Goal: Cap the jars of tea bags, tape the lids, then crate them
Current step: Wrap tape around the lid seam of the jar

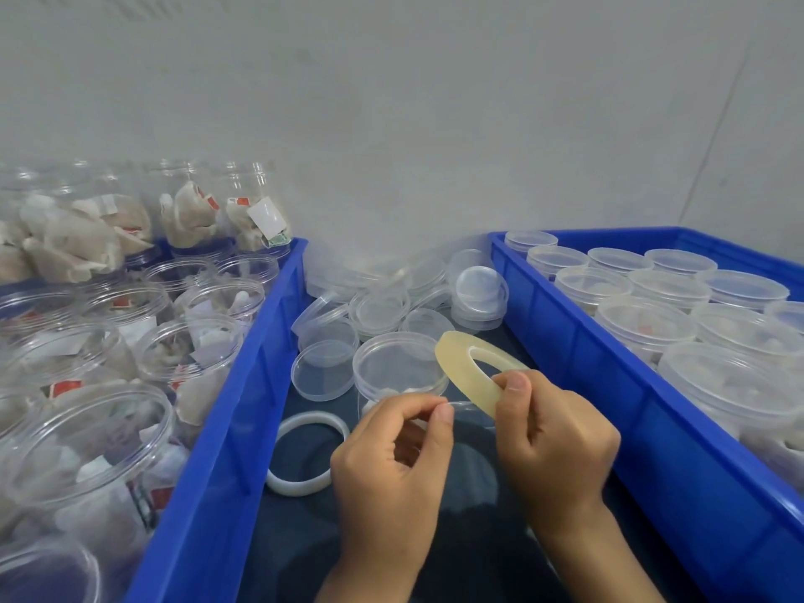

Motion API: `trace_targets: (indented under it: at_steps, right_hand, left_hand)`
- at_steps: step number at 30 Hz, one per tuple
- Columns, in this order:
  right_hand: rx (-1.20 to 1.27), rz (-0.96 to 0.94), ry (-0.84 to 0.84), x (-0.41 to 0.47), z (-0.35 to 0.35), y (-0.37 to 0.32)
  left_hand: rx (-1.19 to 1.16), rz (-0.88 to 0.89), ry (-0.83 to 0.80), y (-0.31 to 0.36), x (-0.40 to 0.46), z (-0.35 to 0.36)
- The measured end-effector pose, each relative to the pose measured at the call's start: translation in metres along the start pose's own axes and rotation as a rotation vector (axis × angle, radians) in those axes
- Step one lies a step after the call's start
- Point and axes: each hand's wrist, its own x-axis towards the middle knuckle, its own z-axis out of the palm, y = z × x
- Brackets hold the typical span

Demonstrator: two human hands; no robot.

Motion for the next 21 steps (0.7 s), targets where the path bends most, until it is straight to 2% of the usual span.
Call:
trace_targets:
  at_steps: [4,11,17,21]
  right_hand:
    - [-0.083,0.007,0.001,0.0022,0.0009,0.0029]
    - [-0.063,0.053,-0.025,0.0013,0.0014,0.0038]
    - [-0.073,0.047,-0.020,0.0026,0.0003,0.0025]
    - [-0.065,0.044,-0.034,0.0016,0.0011,0.0020]
  left_hand:
    - [0.004,-0.014,-0.044,0.0004,-0.0010,-0.0007]
    - [0.009,-0.125,-0.086,-0.0028,-0.0012,-0.0003]
    - [-0.084,-0.264,-0.129,-0.0023,-0.0006,0.0002]
    - [-0.237,-0.404,-0.145,0.0010,0.0006,0.0016]
